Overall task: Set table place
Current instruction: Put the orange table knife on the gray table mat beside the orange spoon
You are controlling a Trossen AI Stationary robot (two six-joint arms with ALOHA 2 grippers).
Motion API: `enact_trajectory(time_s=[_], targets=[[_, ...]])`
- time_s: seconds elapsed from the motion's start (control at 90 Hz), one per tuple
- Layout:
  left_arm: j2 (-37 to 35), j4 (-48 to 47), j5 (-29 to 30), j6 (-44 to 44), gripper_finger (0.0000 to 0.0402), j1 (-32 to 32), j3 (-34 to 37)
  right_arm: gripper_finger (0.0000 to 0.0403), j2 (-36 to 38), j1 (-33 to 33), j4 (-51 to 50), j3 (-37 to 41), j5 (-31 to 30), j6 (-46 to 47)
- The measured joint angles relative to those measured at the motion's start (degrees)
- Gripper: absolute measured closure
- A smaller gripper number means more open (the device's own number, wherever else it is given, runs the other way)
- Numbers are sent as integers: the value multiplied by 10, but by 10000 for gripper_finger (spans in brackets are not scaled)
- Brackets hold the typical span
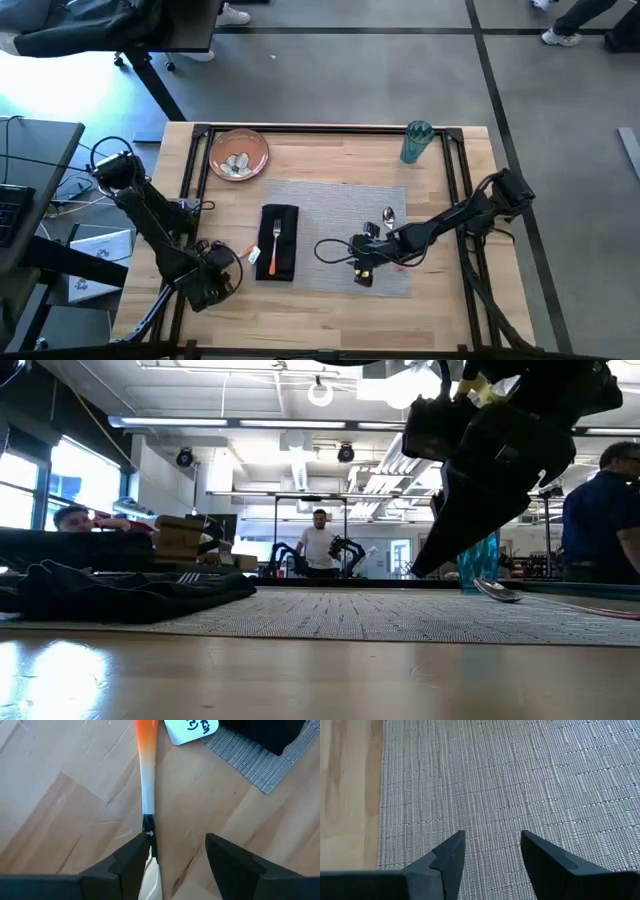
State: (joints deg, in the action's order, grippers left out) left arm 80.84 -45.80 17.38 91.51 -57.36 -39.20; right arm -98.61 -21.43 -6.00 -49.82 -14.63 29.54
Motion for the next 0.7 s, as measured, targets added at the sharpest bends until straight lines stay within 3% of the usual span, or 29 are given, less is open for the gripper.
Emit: enact_trajectory(time_s=[0.478,0.7], targets=[[0,-25,-22,9,216,0,0,231,0,0,0,0,-4,0],[9,-41,-2,8,220,0,0,231,0,0,1,0,-5,0]])
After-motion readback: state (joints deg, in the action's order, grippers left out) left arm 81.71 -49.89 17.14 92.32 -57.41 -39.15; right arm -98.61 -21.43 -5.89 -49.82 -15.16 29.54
